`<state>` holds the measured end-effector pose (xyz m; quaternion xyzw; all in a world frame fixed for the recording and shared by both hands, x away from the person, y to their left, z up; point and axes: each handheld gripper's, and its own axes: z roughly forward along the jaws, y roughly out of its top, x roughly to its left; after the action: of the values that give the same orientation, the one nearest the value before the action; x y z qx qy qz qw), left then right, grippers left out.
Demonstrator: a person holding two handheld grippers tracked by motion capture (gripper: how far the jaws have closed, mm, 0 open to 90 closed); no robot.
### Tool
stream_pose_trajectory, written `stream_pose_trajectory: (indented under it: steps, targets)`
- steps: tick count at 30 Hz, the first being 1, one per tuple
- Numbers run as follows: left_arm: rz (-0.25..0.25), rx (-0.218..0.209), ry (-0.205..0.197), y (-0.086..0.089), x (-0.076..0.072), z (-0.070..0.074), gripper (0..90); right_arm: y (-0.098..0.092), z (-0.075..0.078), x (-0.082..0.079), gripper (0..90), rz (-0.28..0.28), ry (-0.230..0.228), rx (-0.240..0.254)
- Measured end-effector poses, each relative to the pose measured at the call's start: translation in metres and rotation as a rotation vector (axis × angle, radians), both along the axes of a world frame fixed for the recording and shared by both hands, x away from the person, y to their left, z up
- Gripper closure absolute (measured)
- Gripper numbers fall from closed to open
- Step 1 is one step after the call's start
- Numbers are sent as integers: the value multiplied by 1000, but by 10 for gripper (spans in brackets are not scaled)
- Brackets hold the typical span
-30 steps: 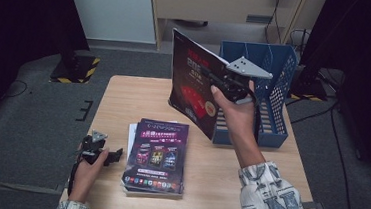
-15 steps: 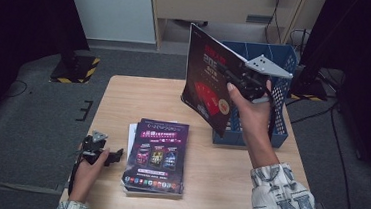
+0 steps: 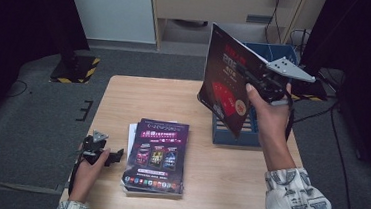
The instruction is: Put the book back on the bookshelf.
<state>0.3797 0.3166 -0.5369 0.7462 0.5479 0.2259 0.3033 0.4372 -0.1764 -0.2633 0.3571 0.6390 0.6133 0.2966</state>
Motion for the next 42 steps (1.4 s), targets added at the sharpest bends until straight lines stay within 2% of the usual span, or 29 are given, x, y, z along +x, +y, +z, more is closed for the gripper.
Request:
stream_pose_trajectory:
  steps: [9, 14, 21, 28, 42]
  targets:
    - [-3, 1, 0, 0, 0, 0, 0, -20, 2, -3, 871, -49, 7, -17]
    - [-3, 2, 1, -1, 0, 0, 0, -27, -1, -2, 871, -87, 32, -32]
    - [-6, 3, 3, -1, 0, 0, 0, -36, -5, 1, 871, -139, 42, -37]
    - [-7, 3, 4, -1, 0, 0, 0, -32, -13, 15, 871, -187, 50, -53]
    - [-13, 3, 4, -2, 0, 0, 0, -14, -30, 45, 871, -275, 43, -43]
